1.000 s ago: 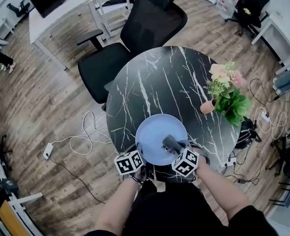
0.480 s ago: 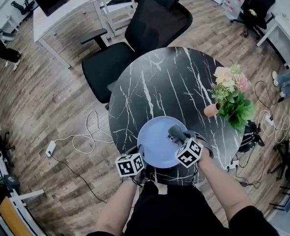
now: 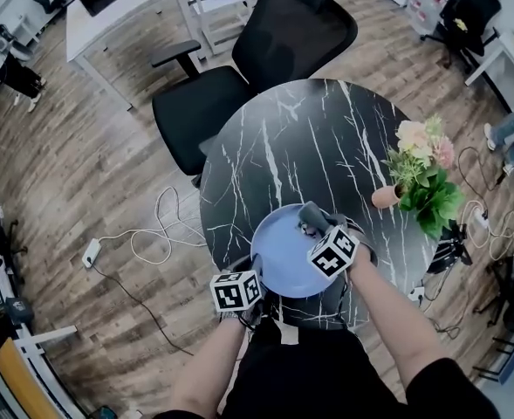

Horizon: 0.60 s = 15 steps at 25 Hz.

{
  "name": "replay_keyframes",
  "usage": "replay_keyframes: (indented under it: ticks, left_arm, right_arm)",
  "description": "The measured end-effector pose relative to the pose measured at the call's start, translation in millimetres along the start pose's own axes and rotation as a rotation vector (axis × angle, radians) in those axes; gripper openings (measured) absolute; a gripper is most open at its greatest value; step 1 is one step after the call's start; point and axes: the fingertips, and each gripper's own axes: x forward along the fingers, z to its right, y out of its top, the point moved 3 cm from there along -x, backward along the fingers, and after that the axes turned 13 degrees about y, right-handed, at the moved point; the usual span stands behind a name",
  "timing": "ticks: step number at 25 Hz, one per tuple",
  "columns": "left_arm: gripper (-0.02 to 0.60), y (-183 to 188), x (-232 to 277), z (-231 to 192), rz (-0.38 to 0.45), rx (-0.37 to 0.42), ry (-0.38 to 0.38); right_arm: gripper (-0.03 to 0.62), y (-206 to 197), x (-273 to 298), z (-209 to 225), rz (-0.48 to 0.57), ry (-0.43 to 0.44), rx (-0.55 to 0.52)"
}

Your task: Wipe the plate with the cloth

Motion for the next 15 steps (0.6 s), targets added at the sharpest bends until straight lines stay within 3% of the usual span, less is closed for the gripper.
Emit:
replay_keyframes:
  ticks: [15]
  left_arm:
    - [0.040,-2,2,-1,-0.005,-0.018,0.002]
  right_arm:
    - [0.112,62,25,-20,0.019,-0.002,-0.140]
